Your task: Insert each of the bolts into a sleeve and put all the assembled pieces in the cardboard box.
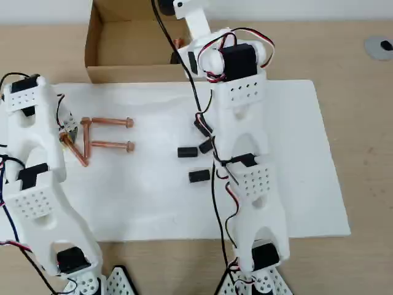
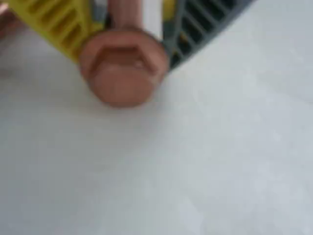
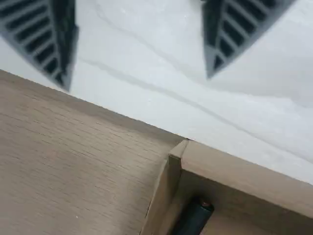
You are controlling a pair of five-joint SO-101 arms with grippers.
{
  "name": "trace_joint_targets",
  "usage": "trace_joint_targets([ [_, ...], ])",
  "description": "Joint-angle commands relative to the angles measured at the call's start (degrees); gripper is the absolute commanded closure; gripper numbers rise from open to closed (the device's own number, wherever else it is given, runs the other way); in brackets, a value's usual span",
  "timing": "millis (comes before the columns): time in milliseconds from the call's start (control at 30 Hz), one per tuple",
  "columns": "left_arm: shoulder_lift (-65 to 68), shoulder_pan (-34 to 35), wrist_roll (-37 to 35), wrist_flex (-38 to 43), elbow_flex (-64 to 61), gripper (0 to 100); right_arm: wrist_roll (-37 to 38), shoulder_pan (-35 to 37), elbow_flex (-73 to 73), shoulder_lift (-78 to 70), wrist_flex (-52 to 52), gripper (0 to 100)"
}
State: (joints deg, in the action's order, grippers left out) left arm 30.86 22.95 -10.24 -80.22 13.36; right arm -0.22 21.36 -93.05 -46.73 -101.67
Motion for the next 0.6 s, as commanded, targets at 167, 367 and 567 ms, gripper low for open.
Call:
trace_joint_targets([
  [167,-1.80,-1.14,-0.70,5.45,-8.00,91,0.18,-0.40,-1.71,1.98,-0.88,78.6],
  [367,-2.15,-2.64,-3.08,8.44,-11.87,100,0.18,-0.31,-0.31,2.24,-0.97,78.6],
  [567,-2.51,-2.29,-1.85,7.12,-8.88,99,0.18,-0.22,14.46,9.89,-0.97,78.6],
])
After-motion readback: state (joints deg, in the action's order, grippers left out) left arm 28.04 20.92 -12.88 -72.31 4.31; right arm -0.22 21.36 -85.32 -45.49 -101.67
